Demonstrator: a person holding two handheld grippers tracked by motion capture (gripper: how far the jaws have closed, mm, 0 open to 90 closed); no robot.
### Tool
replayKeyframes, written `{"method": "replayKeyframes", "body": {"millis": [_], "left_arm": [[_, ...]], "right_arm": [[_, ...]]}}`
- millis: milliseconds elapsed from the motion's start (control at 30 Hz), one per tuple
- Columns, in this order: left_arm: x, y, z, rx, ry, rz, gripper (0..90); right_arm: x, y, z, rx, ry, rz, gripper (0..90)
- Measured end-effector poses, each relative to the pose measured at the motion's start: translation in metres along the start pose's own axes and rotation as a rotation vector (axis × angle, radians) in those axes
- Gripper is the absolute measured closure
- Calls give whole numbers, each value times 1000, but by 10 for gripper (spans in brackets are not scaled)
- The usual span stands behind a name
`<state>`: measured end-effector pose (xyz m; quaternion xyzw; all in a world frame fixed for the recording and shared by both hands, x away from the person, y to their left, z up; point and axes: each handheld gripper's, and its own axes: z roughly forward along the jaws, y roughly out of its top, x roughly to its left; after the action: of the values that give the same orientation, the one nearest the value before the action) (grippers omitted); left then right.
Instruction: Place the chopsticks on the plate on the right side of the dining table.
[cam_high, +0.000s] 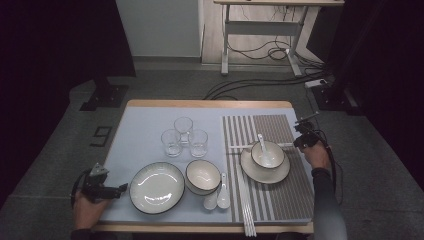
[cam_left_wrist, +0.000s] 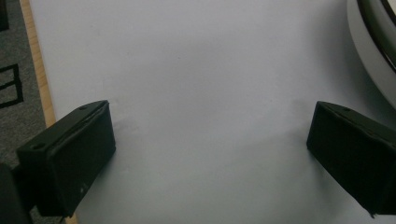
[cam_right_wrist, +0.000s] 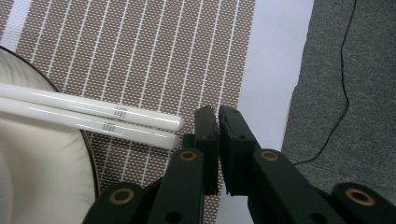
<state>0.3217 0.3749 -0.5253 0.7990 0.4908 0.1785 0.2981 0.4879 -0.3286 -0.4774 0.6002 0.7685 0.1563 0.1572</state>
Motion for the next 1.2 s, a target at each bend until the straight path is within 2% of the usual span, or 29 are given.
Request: {"method": "replayKeyframes", "body": {"millis": [600, 933, 1200], "left_arm": [[0, 0, 0, 0, 0, 0, 8], [0, 0, 0, 0, 0, 0, 8], [0, 0, 0, 0, 0, 0, 8]], "right_arm": [[2, 1, 3, 4, 3, -3, 834], [3, 2, 3, -2, -1, -41, 832], [3, 3, 0, -23, -9, -48, 820]]}}
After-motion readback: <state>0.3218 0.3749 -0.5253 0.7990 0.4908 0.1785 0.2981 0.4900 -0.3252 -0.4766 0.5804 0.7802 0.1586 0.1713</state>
